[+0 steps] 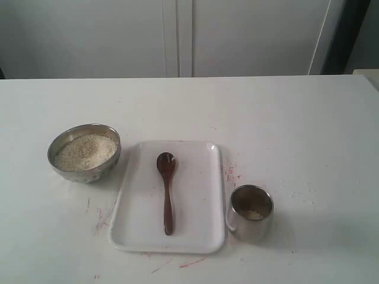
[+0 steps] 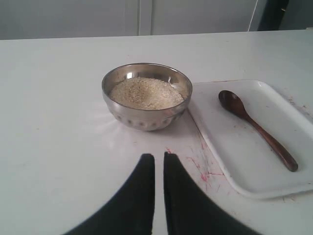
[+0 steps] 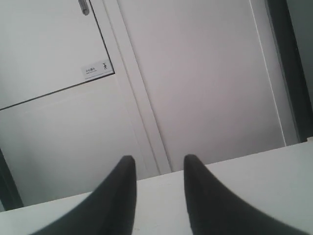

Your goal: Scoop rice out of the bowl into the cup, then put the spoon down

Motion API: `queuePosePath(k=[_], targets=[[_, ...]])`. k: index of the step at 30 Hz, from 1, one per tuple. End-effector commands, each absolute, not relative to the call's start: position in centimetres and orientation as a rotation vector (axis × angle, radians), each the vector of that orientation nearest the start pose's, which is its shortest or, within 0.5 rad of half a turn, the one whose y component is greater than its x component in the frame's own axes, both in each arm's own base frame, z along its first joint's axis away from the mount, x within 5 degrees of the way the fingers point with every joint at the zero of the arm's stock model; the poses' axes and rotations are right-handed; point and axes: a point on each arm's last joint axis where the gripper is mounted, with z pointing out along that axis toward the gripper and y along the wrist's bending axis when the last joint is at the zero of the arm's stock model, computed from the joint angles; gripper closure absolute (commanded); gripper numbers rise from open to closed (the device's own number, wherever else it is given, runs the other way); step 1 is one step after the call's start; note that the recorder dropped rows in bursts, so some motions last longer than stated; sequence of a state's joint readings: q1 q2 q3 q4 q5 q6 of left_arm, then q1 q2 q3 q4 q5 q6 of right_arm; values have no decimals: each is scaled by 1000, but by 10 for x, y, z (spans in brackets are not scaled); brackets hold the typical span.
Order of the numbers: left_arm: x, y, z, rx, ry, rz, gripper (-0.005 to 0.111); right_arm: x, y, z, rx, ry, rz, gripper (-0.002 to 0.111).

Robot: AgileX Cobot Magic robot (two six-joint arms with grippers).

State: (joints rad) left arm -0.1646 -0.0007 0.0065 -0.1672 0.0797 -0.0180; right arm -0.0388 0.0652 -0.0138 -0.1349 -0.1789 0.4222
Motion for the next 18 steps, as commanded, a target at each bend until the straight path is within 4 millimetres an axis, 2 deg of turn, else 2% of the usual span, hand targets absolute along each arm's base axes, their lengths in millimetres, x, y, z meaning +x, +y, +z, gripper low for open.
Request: queuePosePath(k=[1, 7, 9, 18], targets=[[55, -11, 206, -8, 1566, -299, 92, 59, 0, 231, 129, 1337, 128, 76], [55, -11, 206, -8, 1566, -299, 92, 60, -1, 226, 99, 1356, 87, 76], [55, -11, 206, -8, 1566, -299, 92, 60, -1, 220, 113, 1418, 80, 76], [55, -11, 206, -8, 1566, -299, 92, 57, -2, 219, 116, 1420, 77, 76]])
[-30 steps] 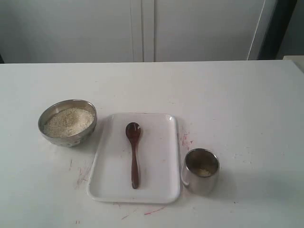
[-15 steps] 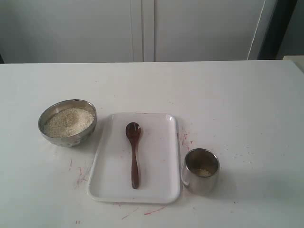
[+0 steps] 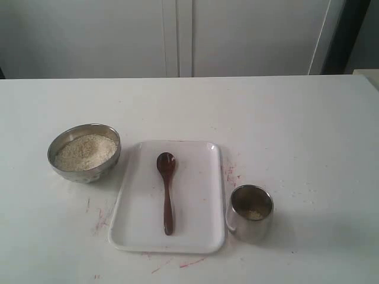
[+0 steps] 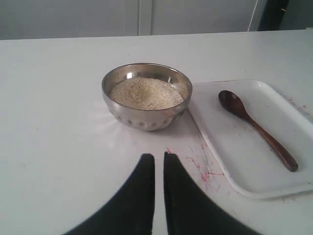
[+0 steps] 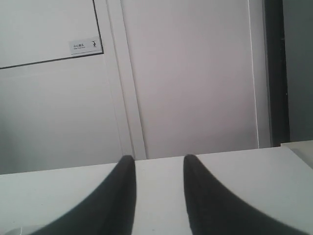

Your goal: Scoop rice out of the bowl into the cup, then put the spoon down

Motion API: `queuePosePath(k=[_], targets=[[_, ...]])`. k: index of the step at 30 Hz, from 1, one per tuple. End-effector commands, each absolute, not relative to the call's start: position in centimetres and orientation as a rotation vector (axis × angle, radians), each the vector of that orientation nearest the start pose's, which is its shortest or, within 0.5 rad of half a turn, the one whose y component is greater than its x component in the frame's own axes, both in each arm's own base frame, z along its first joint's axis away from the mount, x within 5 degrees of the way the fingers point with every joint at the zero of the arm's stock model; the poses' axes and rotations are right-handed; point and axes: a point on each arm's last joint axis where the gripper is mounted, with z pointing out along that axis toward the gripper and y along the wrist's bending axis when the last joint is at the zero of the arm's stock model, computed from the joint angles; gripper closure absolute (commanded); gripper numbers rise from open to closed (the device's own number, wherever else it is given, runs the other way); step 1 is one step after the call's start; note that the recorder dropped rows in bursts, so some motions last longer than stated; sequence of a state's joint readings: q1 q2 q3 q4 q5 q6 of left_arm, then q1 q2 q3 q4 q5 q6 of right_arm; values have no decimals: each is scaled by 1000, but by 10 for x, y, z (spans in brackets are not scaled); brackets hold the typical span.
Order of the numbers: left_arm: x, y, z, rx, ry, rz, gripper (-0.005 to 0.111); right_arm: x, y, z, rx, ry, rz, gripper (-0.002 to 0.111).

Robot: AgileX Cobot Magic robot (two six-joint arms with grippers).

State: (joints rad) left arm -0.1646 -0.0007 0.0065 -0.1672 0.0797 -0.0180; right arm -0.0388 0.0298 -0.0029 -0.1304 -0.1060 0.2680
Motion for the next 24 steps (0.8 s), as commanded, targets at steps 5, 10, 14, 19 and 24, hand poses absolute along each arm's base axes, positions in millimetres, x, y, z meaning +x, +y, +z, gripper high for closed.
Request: queuePosePath(k=[5, 10, 14, 19, 24], targets=[[55, -11, 206, -8, 1566, -299, 92, 58, -4, 203, 90, 1606, -4, 76], [55, -11, 206, -8, 1566, -299, 92, 55, -6, 184, -44, 1819, -157, 76], [55, -11, 206, -8, 1566, -299, 92, 55, -6, 183, -62, 1825, -172, 76], [55, -11, 206, -8, 1566, -299, 92, 55, -6, 184, -62, 1818, -171, 76], [55, -11, 206, -8, 1566, -299, 92, 55, -6, 183, 79, 1824, -63, 108]])
